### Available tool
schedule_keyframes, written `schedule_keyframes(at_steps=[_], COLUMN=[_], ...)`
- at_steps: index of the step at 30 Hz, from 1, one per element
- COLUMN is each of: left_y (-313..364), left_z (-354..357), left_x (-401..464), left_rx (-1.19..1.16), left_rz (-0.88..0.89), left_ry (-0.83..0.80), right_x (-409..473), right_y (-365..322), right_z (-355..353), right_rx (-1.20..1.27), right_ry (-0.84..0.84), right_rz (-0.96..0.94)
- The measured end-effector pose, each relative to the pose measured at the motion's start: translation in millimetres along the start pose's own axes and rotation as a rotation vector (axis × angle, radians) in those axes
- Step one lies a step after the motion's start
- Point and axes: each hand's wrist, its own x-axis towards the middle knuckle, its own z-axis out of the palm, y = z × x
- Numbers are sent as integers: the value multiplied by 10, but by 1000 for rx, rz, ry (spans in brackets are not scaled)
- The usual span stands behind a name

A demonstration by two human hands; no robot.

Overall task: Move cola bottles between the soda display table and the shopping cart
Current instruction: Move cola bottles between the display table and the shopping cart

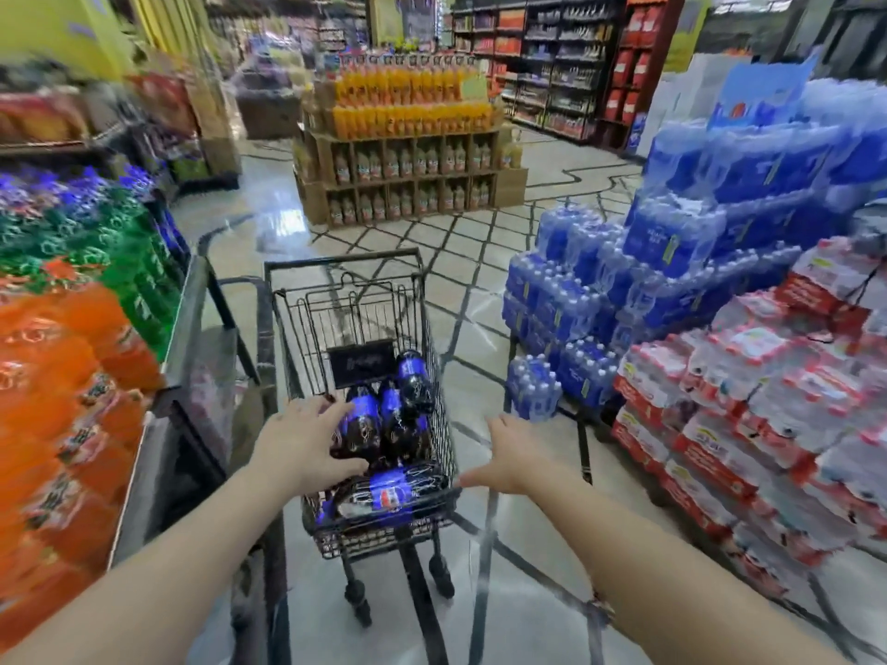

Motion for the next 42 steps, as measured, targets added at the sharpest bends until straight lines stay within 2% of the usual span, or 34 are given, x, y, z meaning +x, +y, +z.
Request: schedule_keyframes(at_steps=[6,14,20,28,32,42], left_y=[-168,-839,-1380,-1830,-1896,-1942], left_z=[185,521,676,965,1203,1841], left_x=[526,1612,2616,3635,4029,4975], left_rx=[-56,-87,-77,-15,-61,-152], left_rz=[-76,-53,42,193,215,163], left_ry=[-35,-94,-168,-271,-309,-363], right_x=[787,1887,2722,3396,3730,4918], right_y=[-60,-466,-862,-1072,-1047,-845], right_z=[73,330,509,833,1012,1391], right_rx=[-19,-25,25,113,159,272], right_ry=[-66,-129,-195,-175,-218,-199], right_rz=[-42,-18,91,321,374,462])
